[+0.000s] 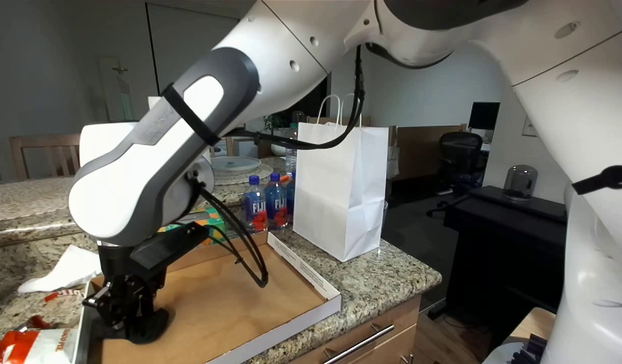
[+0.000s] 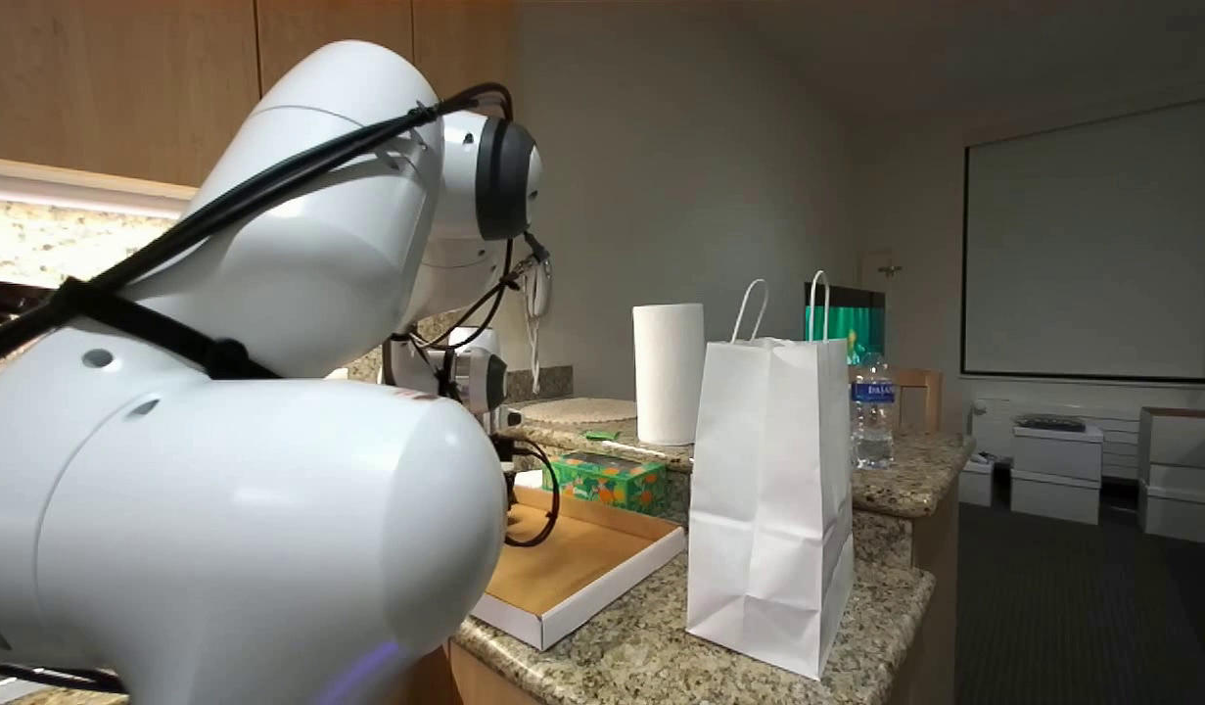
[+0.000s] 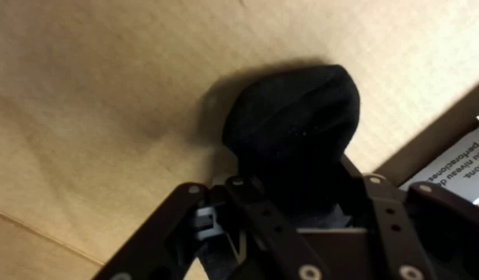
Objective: Pick up the socks and put them in the paper bag
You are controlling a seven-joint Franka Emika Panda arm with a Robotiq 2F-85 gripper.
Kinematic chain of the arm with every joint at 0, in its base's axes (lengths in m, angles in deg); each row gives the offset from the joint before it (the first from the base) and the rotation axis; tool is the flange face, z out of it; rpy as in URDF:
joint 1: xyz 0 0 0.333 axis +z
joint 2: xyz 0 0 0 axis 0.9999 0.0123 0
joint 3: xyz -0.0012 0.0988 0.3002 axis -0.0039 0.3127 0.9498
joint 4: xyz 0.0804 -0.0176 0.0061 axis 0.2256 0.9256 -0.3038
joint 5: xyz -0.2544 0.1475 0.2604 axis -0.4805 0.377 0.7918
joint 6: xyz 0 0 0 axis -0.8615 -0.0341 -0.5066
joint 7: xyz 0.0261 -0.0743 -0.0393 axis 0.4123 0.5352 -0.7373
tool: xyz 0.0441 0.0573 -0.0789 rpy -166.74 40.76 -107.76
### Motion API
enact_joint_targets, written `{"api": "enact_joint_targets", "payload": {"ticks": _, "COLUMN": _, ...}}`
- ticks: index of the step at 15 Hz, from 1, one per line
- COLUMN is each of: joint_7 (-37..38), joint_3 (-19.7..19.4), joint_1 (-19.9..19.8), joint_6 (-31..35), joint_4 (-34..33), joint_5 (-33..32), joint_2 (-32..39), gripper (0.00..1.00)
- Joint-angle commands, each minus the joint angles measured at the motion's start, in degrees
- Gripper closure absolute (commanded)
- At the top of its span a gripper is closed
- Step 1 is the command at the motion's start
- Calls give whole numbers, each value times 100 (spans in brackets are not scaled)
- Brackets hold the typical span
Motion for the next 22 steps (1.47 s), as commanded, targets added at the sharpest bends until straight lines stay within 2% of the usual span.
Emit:
{"api": "enact_joint_targets", "payload": {"ticks": 1, "joint_7": 289, "joint_3": -110, "joint_1": 84, "joint_6": -25, "joint_4": 28, "joint_5": -233, "joint_2": -34, "gripper": 79}}
{"api": "enact_joint_targets", "payload": {"ticks": 3, "joint_7": 319, "joint_3": -143, "joint_1": 83, "joint_6": -22, "joint_4": 28, "joint_5": -273, "joint_2": -43, "gripper": 92}}
{"api": "enact_joint_targets", "payload": {"ticks": 6, "joint_7": 399, "joint_3": -186, "joint_1": 57, "joint_6": -23, "joint_4": 50, "joint_5": -320, "joint_2": -75, "gripper": 96}}
{"api": "enact_joint_targets", "payload": {"ticks": 10, "joint_7": 409, "joint_3": -218, "joint_1": -42, "joint_6": 6, "joint_4": 216, "joint_5": -313, "joint_2": -305, "gripper": 93}}
{"api": "enact_joint_targets", "payload": {"ticks": 13, "joint_7": 43, "joint_3": -13, "joint_1": -331, "joint_6": -206, "joint_4": 442, "joint_5": -54, "joint_2": -786, "gripper": 93}}
{"api": "enact_joint_targets", "payload": {"ticks": 15, "joint_7": -550, "joint_3": 329, "joint_1": -664, "joint_6": -735, "joint_4": 541, "joint_5": 301, "joint_2": -1232, "gripper": 93}}
{"api": "enact_joint_targets", "payload": {"ticks": 17, "joint_7": -1311, "joint_3": 658, "joint_1": -996, "joint_6": -1722, "joint_4": 455, "joint_5": 790, "joint_2": -1639, "gripper": 93}}
{"api": "enact_joint_targets", "payload": {"ticks": 19, "joint_7": -1698, "joint_3": 675, "joint_1": -1127, "joint_6": -2793, "joint_4": 334, "joint_5": 932, "joint_2": -2066, "gripper": 93}}
{"api": "enact_joint_targets", "payload": {"ticks": 22, "joint_7": -1837, "joint_3": 496, "joint_1": -1266, "joint_6": -4137, "joint_4": -82, "joint_5": 719, "joint_2": -2660, "gripper": 93}}
